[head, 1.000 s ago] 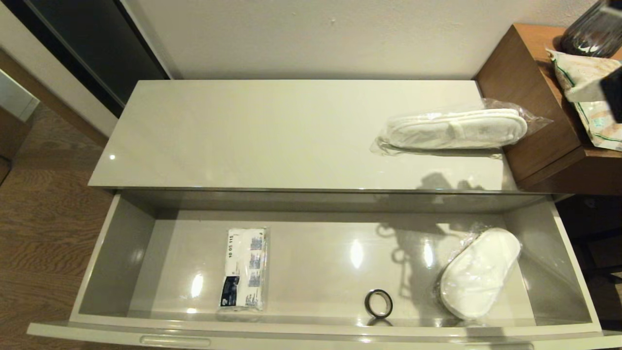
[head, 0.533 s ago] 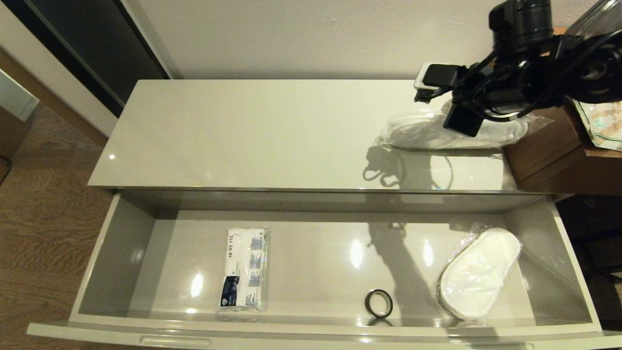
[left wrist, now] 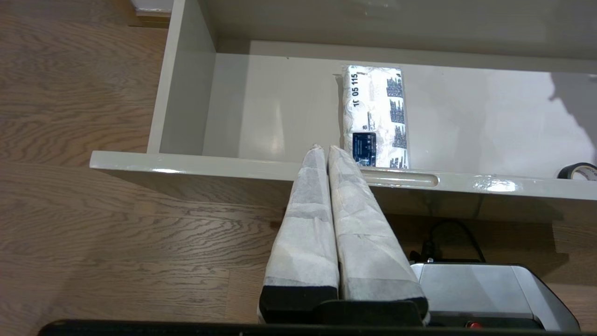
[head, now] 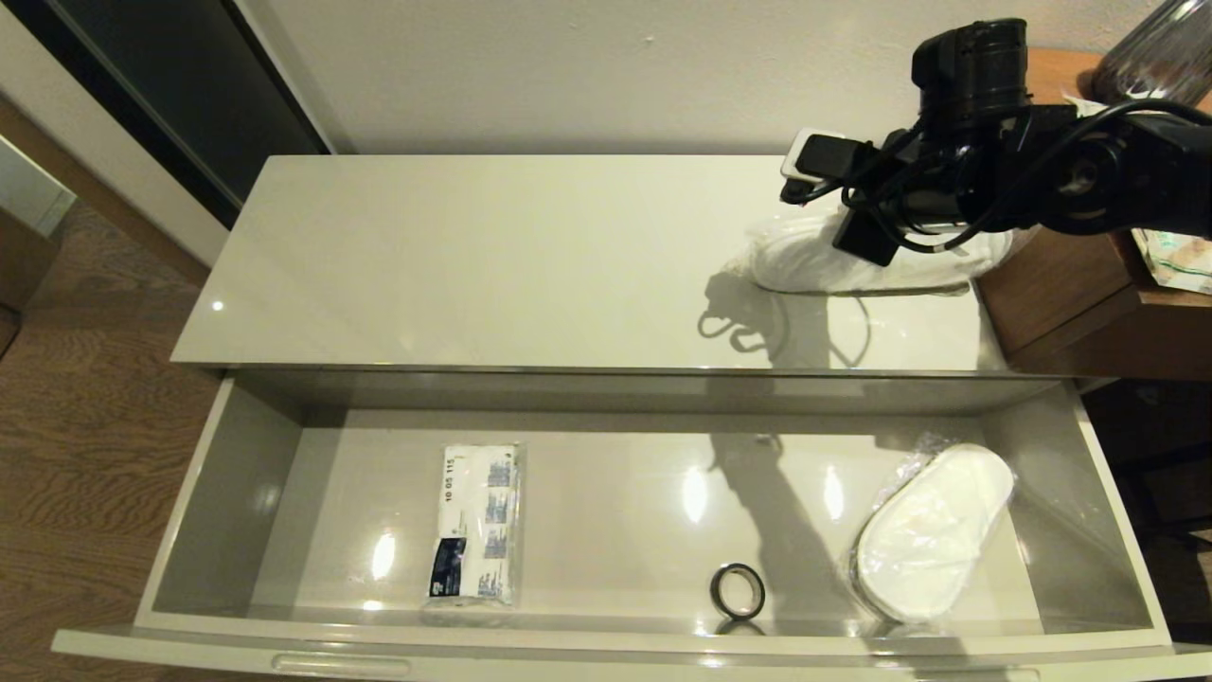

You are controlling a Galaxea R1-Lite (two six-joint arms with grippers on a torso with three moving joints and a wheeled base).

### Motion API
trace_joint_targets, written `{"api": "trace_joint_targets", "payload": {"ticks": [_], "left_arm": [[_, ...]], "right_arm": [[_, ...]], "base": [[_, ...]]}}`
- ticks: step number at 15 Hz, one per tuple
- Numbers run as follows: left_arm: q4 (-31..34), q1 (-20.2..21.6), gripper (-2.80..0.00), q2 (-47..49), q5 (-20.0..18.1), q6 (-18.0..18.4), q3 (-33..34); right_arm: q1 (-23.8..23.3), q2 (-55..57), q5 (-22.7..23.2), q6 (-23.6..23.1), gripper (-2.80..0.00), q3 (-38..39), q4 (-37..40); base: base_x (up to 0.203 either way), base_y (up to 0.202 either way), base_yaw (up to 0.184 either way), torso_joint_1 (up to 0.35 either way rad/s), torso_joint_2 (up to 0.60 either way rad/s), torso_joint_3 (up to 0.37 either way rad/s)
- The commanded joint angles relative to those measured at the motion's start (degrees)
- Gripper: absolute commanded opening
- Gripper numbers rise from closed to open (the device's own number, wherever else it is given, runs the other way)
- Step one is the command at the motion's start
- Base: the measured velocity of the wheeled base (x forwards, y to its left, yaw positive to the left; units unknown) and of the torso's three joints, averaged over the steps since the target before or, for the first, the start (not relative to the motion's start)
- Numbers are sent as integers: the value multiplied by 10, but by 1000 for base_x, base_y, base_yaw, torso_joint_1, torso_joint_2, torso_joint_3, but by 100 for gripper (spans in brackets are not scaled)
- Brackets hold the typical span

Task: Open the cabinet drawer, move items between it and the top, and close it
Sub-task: Pick up the disposable slippers on the table

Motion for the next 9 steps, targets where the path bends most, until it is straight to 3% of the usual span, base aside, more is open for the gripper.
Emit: {"api": "trace_joint_targets", "payload": {"ticks": [1,2,3,9], "left_arm": [[0,0,-280,1,0,0,0],[0,0,-280,1,0,0,0],[0,0,-280,1,0,0,0],[0,0,-280,1,0,0,0]], "right_arm": [[0,-14,-1,-5,-280,0,0],[1,-24,-2,-6,-280,2,3],[1,-34,-2,-9,0,9,8],[1,-60,-19,-11,0,42,32]], "base": [[0,0,0,0,0,0],[0,0,0,0,0,0],[0,0,0,0,0,0],[0,0,0,0,0,0]]}}
